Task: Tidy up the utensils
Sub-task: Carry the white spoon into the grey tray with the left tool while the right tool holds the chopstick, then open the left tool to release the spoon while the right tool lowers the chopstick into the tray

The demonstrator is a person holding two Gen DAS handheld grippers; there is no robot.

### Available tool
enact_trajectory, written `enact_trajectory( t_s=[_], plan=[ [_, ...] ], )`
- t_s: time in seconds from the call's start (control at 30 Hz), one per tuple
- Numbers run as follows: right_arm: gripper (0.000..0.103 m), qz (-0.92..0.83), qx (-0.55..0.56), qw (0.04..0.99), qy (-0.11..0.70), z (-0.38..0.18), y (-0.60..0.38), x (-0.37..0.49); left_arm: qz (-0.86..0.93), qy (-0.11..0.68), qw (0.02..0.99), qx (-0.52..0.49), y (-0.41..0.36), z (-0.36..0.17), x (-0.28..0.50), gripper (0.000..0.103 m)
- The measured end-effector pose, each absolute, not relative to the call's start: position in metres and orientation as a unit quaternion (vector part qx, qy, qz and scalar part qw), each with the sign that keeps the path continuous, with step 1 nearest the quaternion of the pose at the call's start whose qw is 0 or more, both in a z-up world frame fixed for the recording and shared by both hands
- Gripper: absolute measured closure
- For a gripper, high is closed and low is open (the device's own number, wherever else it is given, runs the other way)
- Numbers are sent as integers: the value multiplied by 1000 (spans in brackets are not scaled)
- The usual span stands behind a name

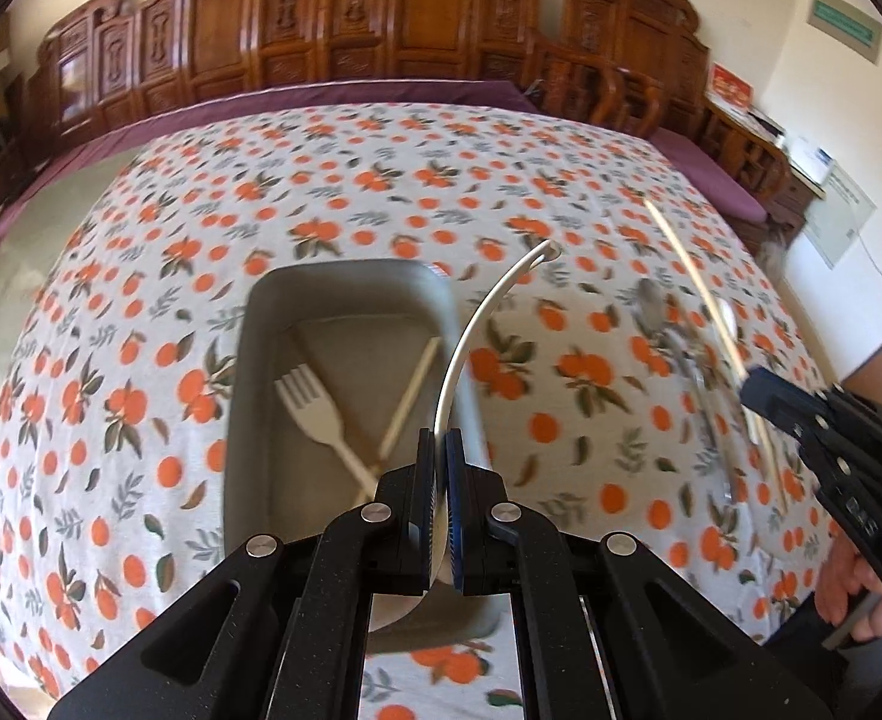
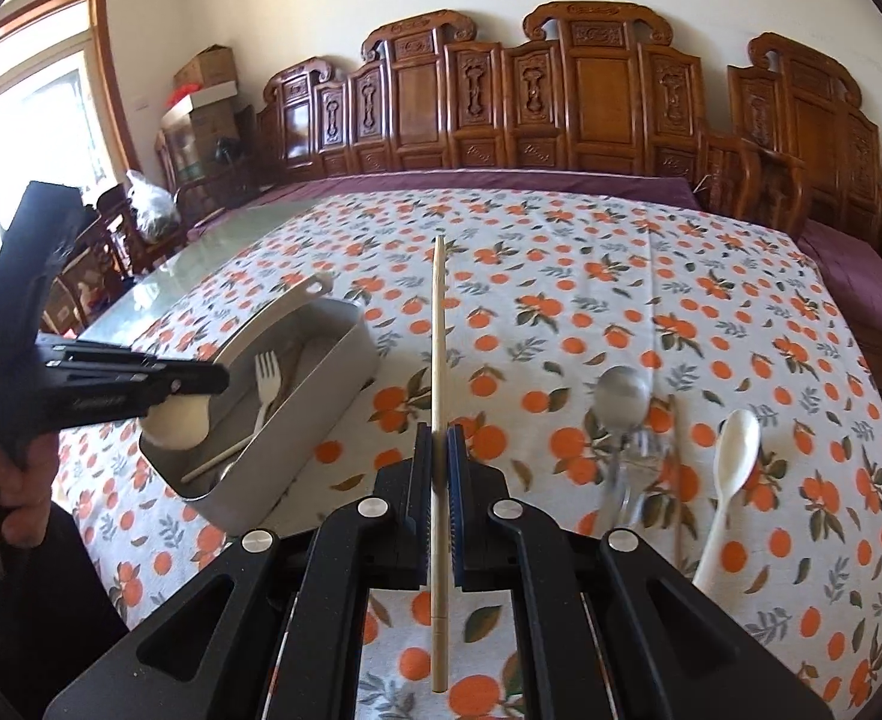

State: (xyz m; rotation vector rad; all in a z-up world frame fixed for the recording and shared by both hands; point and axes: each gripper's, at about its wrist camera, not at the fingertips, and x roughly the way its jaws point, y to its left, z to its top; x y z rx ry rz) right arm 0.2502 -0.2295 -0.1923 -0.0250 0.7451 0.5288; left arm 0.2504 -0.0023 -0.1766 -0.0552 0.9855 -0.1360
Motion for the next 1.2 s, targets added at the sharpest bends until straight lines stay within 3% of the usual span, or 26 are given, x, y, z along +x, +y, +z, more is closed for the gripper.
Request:
enact_trajectory(
  t_s=[0.43,0.97,1.2],
  plan=[
    [97,259,-16,891,372,-203,-226,254,-13,517,855,-47,26,-224,279,100],
    [97,267,-23,887,376,-204,-217,251,-23,506,862,-27,23,-221,281,98],
    [97,277,-33,883,377,-205,-205,245,-38,472,881,4,22,-203,256,91]
  ],
)
